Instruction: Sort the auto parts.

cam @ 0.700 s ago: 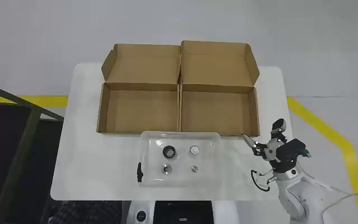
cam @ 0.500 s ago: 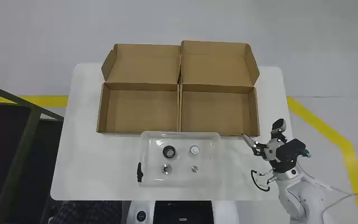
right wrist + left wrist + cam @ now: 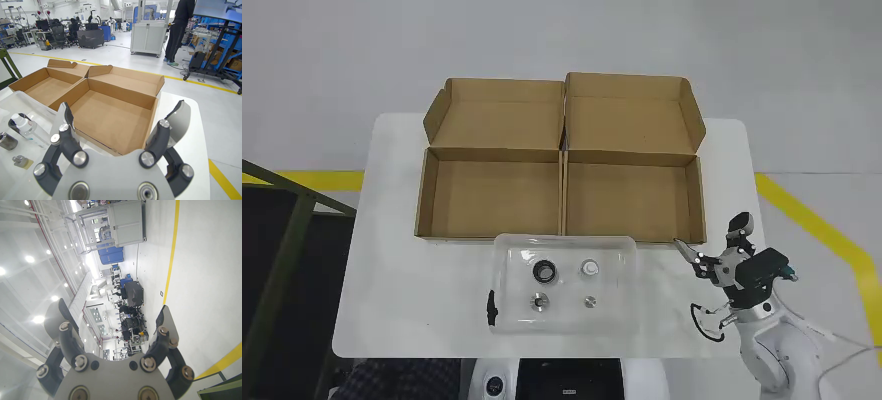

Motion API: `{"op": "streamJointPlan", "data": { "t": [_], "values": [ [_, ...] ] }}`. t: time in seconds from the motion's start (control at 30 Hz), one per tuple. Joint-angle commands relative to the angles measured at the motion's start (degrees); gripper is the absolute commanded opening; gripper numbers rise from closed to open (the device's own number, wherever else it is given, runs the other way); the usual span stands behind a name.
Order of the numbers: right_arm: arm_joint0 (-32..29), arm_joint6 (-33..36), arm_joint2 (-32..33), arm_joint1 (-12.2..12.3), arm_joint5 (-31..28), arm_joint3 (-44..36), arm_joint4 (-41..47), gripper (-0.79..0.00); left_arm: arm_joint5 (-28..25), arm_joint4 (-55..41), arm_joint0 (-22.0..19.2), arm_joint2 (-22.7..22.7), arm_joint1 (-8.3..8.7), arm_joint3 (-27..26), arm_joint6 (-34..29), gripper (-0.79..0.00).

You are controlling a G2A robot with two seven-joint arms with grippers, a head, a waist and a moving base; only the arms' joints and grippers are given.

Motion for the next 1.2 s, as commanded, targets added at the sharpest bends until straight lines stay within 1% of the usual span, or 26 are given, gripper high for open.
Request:
{"op": "streamJointPlan", "data": {
  "t": [0.0,0.1,0.17,0.4,0.53,0.73,0.8,0.87,1.0,1.17],
  "values": [
    [0.0,0.0,0.0,0.0,0.0,0.0,0.0,-0.001,0.0,0.0,0.0,0.0,0.0,0.0,0.0,-0.001],
    [0.11,0.41,-0.17,0.01,-0.11,-0.17,-0.05,0.0,0.0,0.0,0.0,0.0,0.0,0.0,0.0,0.0],
    [0.49,1.93,-0.89,0.13,-1.93,-0.88,0.01,0.0,0.0,0.0,0.0,0.0,0.0,0.0,0.0,0.0],
    [2.35,8.94,-1.84,0.63,-5.65,-4.53,-0.95,0.0,0.0,0.0,0.0,0.0,0.0,0.0,0.0,0.0],
    [3.58,15.02,-2.94,1.0,-8.57,-7.71,-1.97,0.0,0.0,0.0,0.0,0.0,0.0,0.0,0.0,0.0],
    [7.81,24.5,-7.69,1.43,-14.14,-9.19,-1.36,0.0,0.0,0.0,0.0,0.0,0.0,0.0,0.0,0.0],
    [9.33,26.87,-9.58,1.44,-14.4,-9.0,-0.7,0.0,0.0,0.0,0.0,0.0,0.0,0.0,0.0,0.0],
    [10.65,29.82,-12.02,1.47,-14.76,-8.67,-2.04,0.0,0.0,0.0,0.0,0.0,0.0,0.0,0.0,0.0],
    [12.97,33.58,-16.89,1.38,-15.23,-7.1,-2.01,0.0,0.0,0.0,0.0,0.0,0.0,0.0,0.0,0.0],
    [14.95,37.95,-20.51,1.42,-15.36,-6.22,-2.9,0.0,0.0,0.0,0.0,0.0,0.0,0.0,0.0,0.0]
  ]
}}
